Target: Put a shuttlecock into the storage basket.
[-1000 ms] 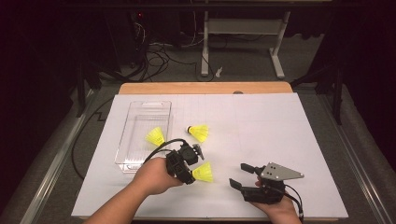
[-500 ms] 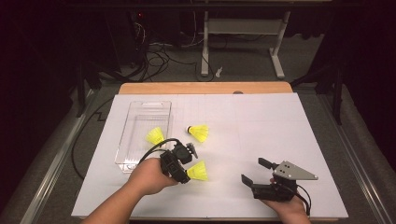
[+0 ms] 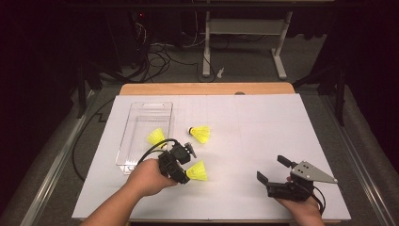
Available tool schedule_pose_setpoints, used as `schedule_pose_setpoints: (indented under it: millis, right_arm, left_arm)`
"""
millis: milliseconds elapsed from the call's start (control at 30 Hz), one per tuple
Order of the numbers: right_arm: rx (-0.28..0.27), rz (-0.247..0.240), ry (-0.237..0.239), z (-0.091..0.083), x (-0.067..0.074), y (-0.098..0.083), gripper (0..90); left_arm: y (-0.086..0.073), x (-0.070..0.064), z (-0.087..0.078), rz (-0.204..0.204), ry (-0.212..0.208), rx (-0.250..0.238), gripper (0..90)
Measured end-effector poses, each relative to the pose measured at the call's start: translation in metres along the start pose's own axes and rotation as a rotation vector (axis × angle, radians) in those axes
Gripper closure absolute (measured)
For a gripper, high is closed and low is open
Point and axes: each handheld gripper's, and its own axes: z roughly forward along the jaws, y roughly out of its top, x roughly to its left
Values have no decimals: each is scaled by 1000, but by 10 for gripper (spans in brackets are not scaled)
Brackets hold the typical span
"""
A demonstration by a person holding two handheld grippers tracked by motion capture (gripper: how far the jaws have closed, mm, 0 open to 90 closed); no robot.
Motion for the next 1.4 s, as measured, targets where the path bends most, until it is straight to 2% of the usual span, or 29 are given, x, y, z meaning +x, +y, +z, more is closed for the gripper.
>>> schedule_pose_setpoints:
  millis: [100,300,533,833,1133,1400]
  right_arm:
    - [-22,-9,-13,-2,-3,0,7]
    - [-74,-16,-46,-3,-5,-2,4]
    - [-55,-30,-65,2,-7,-7,4]
    - [-80,-28,-64,4,-6,-9,4]
    - [-80,-15,-54,6,-5,-9,3]
    - [-70,-10,-47,5,-7,-9,3]
  left_arm:
    - [-2,1,-2,-3,0,-5,626]
    - [-4,3,-5,-10,-2,-14,626]
    - [-3,2,-6,-4,-15,-17,626]
    - [0,3,-10,-12,-24,-15,626]
    - [1,3,-24,-9,-8,-33,626]
    - [0,6,-39,-12,4,-23,626]
